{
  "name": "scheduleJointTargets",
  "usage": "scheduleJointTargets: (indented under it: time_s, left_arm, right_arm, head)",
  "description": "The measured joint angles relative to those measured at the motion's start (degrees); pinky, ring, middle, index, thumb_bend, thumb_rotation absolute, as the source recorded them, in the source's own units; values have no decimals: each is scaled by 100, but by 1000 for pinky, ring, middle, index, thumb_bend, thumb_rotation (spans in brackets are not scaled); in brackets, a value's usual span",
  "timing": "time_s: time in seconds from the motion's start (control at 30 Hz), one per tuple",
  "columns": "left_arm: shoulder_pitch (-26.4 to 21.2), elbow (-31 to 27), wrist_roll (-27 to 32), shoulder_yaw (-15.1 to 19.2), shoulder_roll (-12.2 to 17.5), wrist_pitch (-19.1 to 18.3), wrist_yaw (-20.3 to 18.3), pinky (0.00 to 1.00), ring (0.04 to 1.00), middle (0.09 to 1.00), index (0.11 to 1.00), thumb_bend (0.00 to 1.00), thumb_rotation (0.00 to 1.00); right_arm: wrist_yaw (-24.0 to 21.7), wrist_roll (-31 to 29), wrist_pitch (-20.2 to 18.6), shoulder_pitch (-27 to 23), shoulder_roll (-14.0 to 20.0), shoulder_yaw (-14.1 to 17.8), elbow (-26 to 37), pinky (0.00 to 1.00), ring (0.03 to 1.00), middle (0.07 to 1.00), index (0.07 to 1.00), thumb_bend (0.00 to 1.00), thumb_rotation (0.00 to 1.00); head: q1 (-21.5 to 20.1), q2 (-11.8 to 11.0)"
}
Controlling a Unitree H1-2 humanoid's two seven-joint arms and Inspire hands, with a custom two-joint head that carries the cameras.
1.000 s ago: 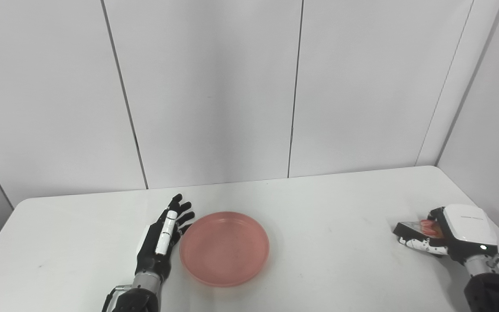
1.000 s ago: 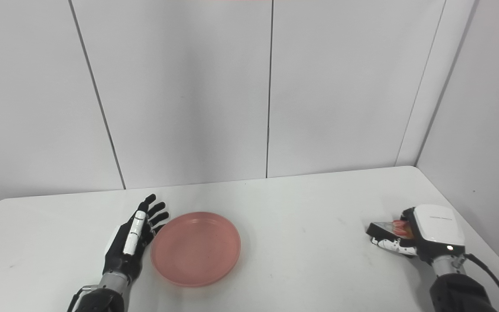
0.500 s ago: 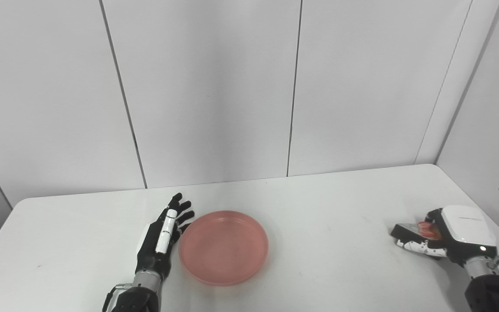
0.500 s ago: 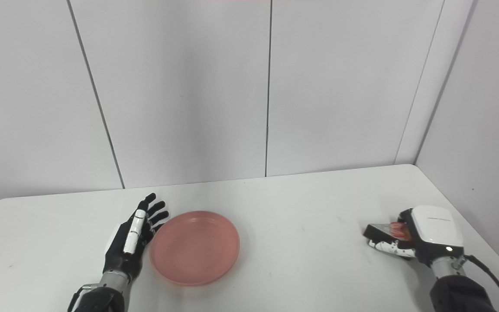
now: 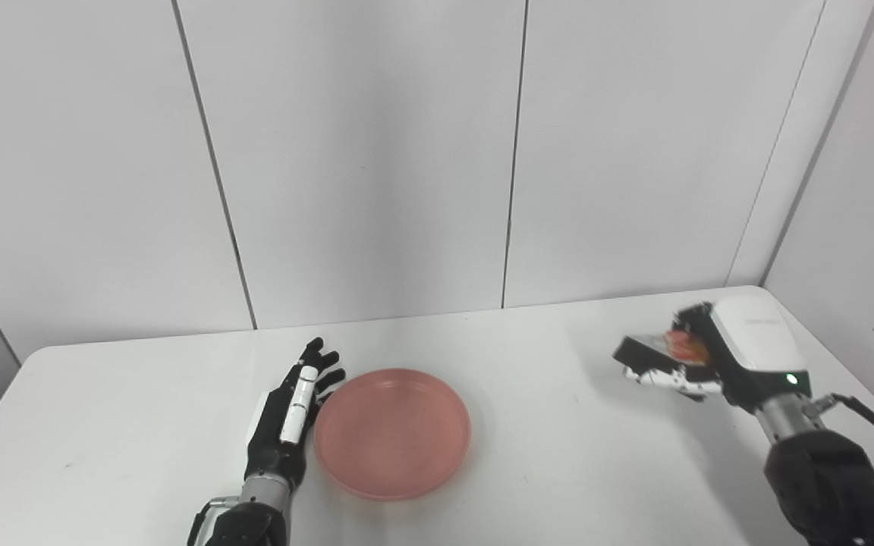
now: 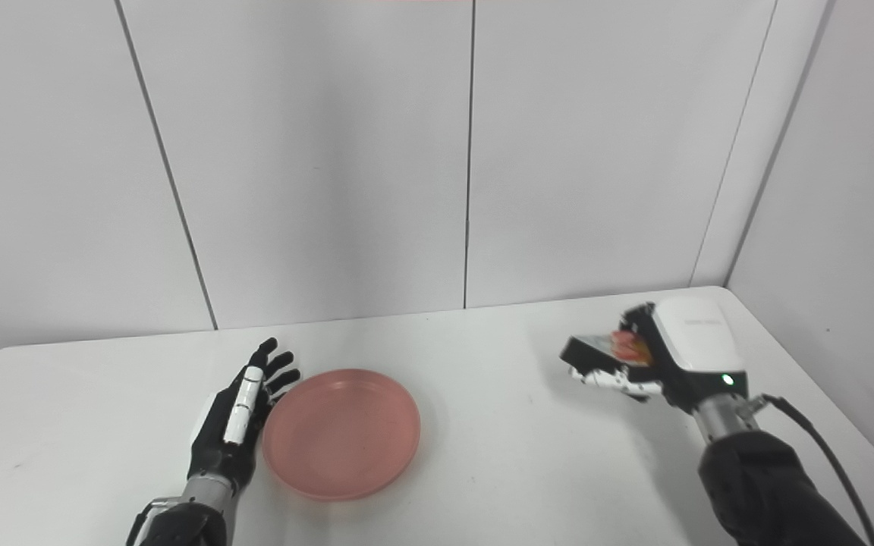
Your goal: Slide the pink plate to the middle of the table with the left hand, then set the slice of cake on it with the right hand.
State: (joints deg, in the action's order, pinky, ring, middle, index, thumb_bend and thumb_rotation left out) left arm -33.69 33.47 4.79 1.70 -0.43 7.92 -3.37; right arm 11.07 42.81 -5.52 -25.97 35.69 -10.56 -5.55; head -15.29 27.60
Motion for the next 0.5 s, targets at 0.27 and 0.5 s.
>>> scheduleJointTargets:
  time_s: [0.27,0.5]
  left_arm:
    - [1,1,-126,-69,-54,0,169,767,834,870,889,638,866]
    - [43,-79,-353,-169,-110,-19,362,735,815,859,875,619,873]
  right_arm:
    - [-244,99,248,-307,-181,-75,236,119,169,234,297,518,621]
    - [-371,221,637,-769,-492,-295,204,98,142,203,243,526,596]
  head:
    - [500,9]
    - [905,35]
